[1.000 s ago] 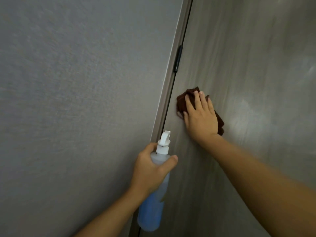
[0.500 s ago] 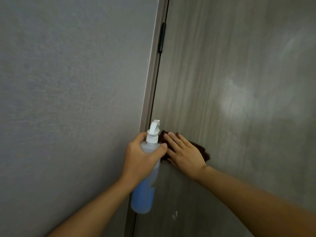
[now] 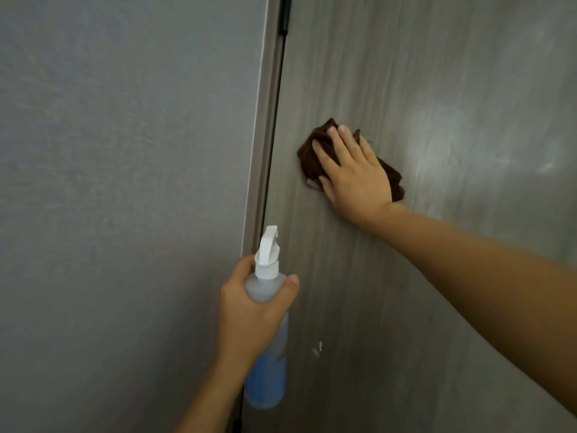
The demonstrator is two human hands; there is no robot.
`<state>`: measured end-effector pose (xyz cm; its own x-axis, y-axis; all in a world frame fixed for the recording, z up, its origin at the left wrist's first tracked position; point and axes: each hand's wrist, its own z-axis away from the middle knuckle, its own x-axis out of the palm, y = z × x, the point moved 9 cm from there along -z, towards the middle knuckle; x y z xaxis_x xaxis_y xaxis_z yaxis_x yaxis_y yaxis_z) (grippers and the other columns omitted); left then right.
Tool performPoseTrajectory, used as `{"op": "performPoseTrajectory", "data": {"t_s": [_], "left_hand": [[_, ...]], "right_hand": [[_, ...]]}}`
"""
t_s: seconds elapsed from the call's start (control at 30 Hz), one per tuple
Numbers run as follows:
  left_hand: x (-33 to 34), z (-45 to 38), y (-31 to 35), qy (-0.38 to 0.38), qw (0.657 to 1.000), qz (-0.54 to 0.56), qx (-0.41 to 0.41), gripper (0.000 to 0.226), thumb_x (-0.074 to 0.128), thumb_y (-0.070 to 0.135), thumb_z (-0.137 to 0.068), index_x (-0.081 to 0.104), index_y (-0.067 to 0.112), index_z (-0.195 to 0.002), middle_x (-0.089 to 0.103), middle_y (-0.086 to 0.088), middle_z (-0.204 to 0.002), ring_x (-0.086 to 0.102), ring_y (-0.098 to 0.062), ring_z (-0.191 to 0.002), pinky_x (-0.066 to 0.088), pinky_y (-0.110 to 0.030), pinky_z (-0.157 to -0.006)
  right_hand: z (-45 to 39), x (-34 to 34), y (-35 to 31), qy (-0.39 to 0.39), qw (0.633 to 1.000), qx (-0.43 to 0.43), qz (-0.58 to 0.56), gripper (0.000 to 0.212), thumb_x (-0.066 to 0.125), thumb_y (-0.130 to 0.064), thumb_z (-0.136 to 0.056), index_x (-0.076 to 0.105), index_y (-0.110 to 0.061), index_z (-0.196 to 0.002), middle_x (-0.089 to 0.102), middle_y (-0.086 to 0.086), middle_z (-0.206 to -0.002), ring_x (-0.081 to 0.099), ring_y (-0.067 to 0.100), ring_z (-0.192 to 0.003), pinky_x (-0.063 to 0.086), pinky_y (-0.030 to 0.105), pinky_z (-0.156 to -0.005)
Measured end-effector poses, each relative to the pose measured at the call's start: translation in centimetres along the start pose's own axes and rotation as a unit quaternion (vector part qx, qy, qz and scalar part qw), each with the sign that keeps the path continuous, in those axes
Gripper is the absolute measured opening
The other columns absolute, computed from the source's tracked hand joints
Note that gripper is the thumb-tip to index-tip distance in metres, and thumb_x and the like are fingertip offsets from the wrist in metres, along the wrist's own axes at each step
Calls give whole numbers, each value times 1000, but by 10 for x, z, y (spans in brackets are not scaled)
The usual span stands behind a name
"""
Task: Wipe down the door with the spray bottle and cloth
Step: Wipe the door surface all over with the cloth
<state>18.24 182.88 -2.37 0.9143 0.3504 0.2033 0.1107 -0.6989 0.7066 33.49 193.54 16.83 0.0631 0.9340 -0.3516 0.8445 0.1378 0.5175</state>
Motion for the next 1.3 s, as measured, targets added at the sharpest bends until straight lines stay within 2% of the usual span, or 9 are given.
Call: {"op": "performPoseTrajectory", "data": {"t_s": [0.2,0.3,0.43,0.53,0.7,0.87,1.07,1.2,1.3], "left_hand": [[-2,11,-11,-8,1000,-15,-14,43,78,54,-66,71,24,-98,72,2,-77,69,-10,-66,55,-23,-60],[-2,14,-11,-13,999,-43,-10,45,79,54,-67,70,26,-100,72,5,-80,70,-10,-69,55,-22,-61],[-6,20,-16,-16,998,-53,-19,38,83,41,-73,69,31,-108,74,8,-89,73,-14,-81,60,-24,-68],[-10,31,-23,-9,998,-48,-36,31,87,34,-76,70,27,-101,73,5,-84,72,-14,-74,59,-25,-64],[-8,49,-32,3,998,-32,-53,43,79,52,-68,69,20,-95,71,2,-74,70,-13,-65,57,-27,-59],[-6,51,-35,0,999,-39,-33,42,79,50,-69,69,21,-98,72,3,-76,70,-12,-66,56,-24,-60],[-15,53,-46,28,999,-14,-44,42,80,49,-67,72,22,-98,74,-1,-80,72,-13,-70,56,-21,-63],[-18,54,-46,19,998,-36,-37,35,84,40,-72,72,28,-103,75,6,-86,73,-12,-77,56,-20,-66],[-16,58,-43,7,999,-36,-29,39,83,45,-71,71,28,-105,75,8,-88,73,-12,-79,57,-18,-66]], "right_hand": [[44,22,-49,-12,998,-56,-11,63,44,-42,-105,30,-18,-161,21,18,-168,15,34,-157,8,48,-128],[81,52,-88,-33,993,-113,-8,63,48,-45,-103,37,-17,-158,27,19,-166,22,35,-155,8,47,-127],[115,78,-121,-91,980,-177,20,62,32,-45,-105,26,-20,-161,15,16,-169,13,34,-157,-1,46,-126],[103,66,-111,-93,984,-151,16,65,40,-49,-102,32,-23,-160,19,17,-168,17,33,-157,2,45,-124],[38,18,-33,-31,999,-8,-33,68,44,-43,-104,23,-16,-163,10,21,-169,7,37,-158,1,46,-125],[35,12,-20,0,998,41,-38,65,37,-42,-105,23,-14,-162,10,22,-169,6,37,-158,8,52,-128],[94,58,-95,-43,995,-79,-39,60,35,-44,-106,30,-21,-161,19,21,-168,14,38,-156,6,50,-127],[123,78,-143,-75,981,-178,-8,59,29,-39,-100,51,-20,-151,38,20,-160,35,37,-150,20,49,-124],[122,74,-144,-93,972,-217,5,58,39,-40,-103,39,-23,-158,23,19,-167,21,35,-156,7,48,-126]]}}
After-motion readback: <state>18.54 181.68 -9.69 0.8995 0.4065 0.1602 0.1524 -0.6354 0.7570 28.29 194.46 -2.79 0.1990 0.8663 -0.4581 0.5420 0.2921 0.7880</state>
